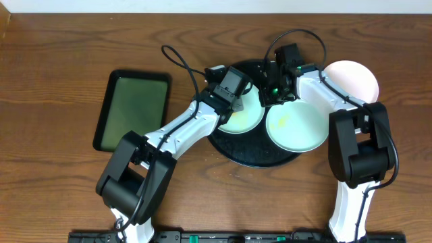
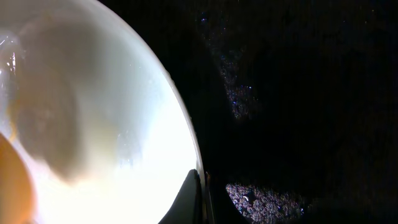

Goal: Clean dirty plates on tray and stack at the side
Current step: 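Scrub the green plate with the sponge while the right gripper holds it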

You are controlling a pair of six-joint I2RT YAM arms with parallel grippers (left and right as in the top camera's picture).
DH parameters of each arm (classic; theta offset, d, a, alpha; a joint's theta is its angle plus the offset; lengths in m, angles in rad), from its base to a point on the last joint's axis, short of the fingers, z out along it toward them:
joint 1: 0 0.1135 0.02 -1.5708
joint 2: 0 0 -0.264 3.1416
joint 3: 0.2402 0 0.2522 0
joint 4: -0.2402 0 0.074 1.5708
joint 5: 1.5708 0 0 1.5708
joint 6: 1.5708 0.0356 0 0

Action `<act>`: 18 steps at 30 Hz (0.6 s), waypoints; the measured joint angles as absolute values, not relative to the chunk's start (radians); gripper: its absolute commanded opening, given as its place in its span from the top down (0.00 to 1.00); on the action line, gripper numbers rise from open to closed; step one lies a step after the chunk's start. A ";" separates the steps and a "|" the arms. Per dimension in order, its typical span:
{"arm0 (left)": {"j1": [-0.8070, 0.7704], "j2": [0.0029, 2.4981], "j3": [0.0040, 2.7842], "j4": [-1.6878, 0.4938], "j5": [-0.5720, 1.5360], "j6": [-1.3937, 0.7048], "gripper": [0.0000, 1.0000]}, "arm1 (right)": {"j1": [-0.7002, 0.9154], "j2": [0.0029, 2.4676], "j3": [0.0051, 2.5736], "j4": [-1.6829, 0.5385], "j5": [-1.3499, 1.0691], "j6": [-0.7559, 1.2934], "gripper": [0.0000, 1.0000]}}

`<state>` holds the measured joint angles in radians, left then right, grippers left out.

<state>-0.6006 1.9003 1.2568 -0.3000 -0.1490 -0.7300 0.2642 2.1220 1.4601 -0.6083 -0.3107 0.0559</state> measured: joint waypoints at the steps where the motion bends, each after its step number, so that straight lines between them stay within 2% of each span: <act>1: -0.601 1.902 1.257 -0.293 -0.104 -0.738 0.92 | 0.264 2.122 1.460 -0.608 -0.311 0.056 0.99; 9: -0.603 1.970 1.256 -0.300 0.023 -0.786 0.92 | 0.264 2.122 1.460 -0.608 -0.311 0.056 0.99; 18: -0.619 1.971 1.274 -0.439 -0.166 -0.789 0.92 | 0.268 2.122 1.459 -0.608 -0.314 0.056 0.99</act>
<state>-0.6193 1.9705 1.2736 -0.4393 -0.1658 -0.7895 0.2684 2.1220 1.4593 -0.6083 -0.3141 0.0559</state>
